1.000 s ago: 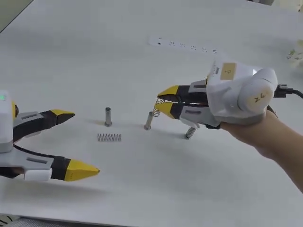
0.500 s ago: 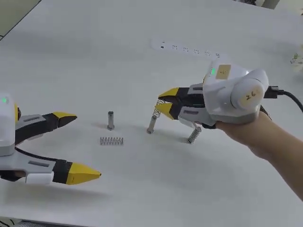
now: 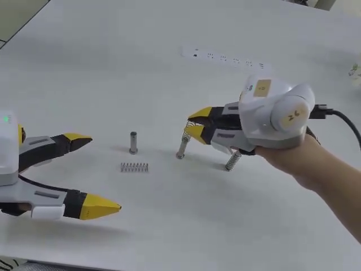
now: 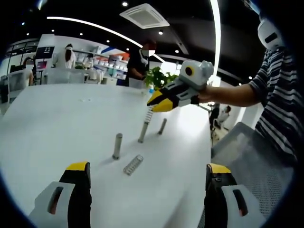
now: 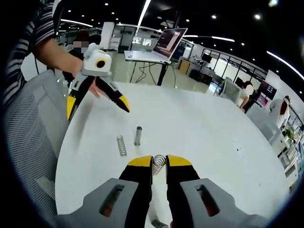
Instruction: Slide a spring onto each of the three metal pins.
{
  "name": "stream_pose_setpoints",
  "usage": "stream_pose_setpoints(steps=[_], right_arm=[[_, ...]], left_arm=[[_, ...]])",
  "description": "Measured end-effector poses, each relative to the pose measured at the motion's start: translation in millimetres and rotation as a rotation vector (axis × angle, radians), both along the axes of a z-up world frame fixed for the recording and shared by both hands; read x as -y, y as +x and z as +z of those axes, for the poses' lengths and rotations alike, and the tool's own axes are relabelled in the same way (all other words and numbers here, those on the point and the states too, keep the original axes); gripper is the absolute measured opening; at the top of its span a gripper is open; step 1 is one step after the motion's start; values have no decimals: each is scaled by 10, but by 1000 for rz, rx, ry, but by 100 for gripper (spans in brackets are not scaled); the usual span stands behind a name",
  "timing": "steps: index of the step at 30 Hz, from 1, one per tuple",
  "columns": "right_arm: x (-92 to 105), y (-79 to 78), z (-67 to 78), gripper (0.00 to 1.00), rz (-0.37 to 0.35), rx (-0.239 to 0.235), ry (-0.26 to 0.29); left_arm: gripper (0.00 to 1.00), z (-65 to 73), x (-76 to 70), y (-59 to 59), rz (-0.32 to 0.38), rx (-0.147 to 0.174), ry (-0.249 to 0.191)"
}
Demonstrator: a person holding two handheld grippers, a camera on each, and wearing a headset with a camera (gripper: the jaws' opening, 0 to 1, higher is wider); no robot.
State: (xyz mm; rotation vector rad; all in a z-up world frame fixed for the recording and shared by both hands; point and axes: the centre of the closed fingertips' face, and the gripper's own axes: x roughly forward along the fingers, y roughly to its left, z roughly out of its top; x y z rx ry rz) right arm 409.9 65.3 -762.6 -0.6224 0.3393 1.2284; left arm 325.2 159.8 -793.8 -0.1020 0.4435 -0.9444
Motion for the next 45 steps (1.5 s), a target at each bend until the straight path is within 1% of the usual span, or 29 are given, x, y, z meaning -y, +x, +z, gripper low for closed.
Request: stream_pose_setpoints(steps=[6,21,37,41,45], right_arm=[[4,1,-56,7,-4,-8,-6],[4,-9,-260,8,-3,-33,-46],[52,-29,-521,8,-7,-69,-100],[64,-32,-549,8,-11,-73,-104],[63,-30,-544,8,-17,-75,-96]], left_arm=[[98,-12,-11,-4,1,-3,2],[97,-45,-15,-19,-3,-10,14],[98,-43,-14,-21,3,-10,13],[98,-43,-18,-22,3,-10,14],[98,-43,-18,-24,2,-10,14]])
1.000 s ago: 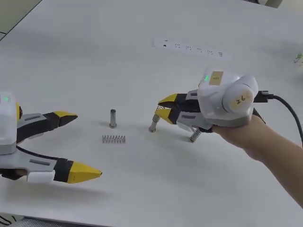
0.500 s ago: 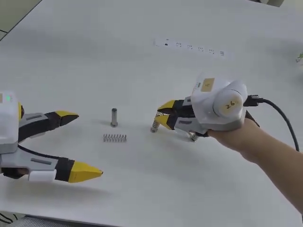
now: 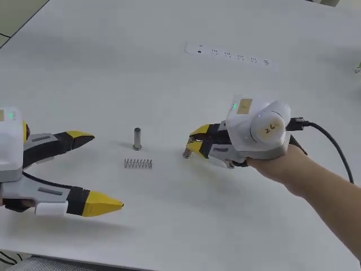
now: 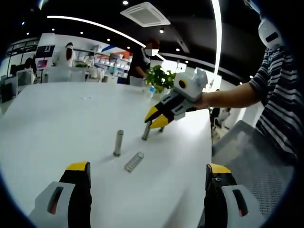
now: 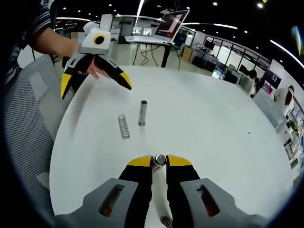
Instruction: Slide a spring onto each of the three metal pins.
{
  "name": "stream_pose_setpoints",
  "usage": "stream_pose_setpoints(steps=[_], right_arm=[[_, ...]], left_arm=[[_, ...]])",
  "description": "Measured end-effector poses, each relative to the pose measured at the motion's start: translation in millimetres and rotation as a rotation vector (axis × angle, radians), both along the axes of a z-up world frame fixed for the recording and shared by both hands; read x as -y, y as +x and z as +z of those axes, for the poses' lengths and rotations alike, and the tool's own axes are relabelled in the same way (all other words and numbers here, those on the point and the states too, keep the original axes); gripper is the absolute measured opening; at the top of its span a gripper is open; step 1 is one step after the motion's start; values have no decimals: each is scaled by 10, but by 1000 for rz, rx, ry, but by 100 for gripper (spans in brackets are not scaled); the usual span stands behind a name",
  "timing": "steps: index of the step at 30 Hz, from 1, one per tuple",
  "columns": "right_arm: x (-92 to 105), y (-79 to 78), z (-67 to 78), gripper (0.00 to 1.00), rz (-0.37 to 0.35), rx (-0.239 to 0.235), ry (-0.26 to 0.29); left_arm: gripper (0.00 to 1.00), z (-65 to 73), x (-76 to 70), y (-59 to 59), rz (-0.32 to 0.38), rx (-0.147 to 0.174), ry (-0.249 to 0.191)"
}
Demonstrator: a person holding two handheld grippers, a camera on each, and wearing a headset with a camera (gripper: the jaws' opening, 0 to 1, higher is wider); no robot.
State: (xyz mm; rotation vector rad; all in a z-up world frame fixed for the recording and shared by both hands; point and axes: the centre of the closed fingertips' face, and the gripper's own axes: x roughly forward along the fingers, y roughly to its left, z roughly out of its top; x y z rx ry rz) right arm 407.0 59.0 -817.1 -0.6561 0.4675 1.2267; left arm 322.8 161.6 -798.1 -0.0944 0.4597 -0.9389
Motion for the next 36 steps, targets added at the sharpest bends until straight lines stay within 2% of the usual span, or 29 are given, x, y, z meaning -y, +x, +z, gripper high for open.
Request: stream_pose_setpoints(steps=[24,36], right_arm=[[12,13,51,13,-48,-31,40],[61,-35,163,16,-120,-88,124]], left_arm=[[97,10,6,1,-5,2,1],[98,50,16,27,-5,13,-1]])
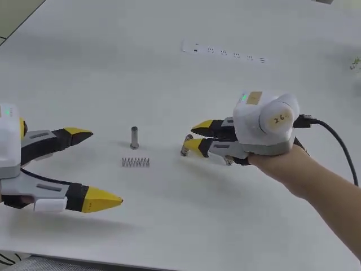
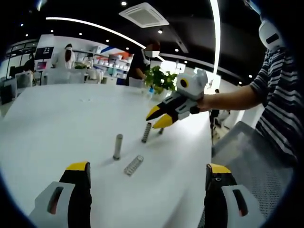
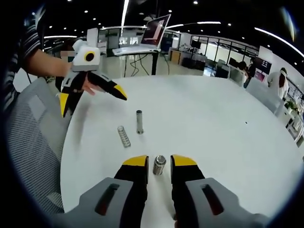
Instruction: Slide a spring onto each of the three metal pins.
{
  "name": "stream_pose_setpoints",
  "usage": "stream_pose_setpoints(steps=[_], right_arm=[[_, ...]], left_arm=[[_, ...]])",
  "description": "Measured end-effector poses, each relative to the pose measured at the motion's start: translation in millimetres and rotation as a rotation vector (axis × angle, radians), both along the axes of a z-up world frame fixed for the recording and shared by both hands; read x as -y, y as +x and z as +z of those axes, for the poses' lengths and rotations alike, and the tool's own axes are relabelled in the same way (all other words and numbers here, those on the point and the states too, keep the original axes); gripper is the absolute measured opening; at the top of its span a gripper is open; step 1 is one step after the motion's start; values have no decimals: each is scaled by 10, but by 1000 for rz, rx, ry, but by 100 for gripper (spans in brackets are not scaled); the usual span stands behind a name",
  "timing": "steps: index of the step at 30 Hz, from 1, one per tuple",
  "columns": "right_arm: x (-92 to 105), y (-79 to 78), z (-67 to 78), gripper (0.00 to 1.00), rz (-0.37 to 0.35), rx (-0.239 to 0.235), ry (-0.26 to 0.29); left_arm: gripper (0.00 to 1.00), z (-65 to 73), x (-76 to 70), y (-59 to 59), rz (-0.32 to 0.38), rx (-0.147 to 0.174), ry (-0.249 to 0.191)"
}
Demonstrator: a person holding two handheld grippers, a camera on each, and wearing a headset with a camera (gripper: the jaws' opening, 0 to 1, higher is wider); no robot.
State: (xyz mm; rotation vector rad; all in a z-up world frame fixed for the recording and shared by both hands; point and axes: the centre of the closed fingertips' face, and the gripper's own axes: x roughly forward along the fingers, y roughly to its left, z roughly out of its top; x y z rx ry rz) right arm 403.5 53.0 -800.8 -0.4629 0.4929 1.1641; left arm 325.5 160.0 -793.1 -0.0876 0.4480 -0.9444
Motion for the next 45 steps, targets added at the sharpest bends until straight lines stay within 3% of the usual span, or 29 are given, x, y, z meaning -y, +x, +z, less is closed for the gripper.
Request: stream_pose_setpoints(steps=[13,20,26,39,45], right_arm=[[75,-67,135,22,-99,-95,137],[103,-86,178,22,-122,-111,177],[146,-129,212,22,-138,-98,191],[254,-239,147,22,-156,-136,207],[282,-324,52,22,-153,-159,196]], left_arm=[[98,27,24,26,-7,2,1],[98,47,24,40,-6,4,-1],[98,57,21,42,-8,7,0],[98,94,53,52,-6,12,-8],[98,104,23,69,6,16,-12]])
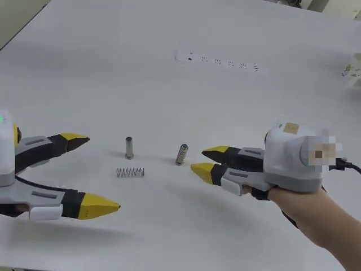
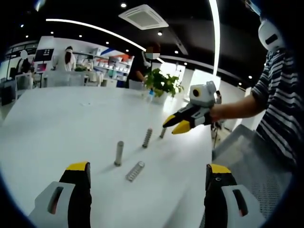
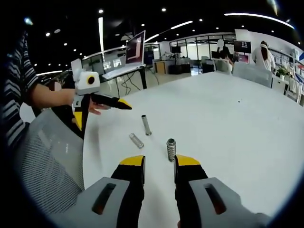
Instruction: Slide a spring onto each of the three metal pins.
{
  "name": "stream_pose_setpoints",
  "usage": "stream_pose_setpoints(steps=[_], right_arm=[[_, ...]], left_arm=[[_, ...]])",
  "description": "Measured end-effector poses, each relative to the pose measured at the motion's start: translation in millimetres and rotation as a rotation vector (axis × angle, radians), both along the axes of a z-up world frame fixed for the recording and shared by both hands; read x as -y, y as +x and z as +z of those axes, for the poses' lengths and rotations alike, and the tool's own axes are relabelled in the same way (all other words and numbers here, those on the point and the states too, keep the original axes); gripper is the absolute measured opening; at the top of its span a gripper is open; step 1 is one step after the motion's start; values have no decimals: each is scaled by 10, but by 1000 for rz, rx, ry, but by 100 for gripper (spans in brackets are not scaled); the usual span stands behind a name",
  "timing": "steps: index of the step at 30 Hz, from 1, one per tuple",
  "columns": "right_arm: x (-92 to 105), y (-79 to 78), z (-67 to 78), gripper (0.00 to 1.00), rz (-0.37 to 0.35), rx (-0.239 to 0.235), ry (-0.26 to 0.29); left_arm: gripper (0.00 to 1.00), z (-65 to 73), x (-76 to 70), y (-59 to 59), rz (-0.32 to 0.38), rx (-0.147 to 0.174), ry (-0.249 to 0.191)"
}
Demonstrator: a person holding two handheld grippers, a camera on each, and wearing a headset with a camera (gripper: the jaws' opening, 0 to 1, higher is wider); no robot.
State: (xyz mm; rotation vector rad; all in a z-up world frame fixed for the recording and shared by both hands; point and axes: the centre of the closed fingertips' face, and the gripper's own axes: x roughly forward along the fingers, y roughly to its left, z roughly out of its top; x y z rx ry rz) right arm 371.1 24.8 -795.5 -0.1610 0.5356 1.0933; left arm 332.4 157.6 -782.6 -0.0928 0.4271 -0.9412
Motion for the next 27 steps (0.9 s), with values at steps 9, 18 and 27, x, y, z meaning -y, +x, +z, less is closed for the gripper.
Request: stream_pose_setpoints(steps=[9,18,27], right_arm=[[-4,-82,-76,25,10,-23,-9],[-12,-102,-81,25,15,-27,-15],[-119,-145,-70,24,55,-24,-24]], left_arm=[[98,9,-35,10,8,2,0],[98,10,-26,7,6,1,-2],[98,1,-39,-10,5,-2,2]])
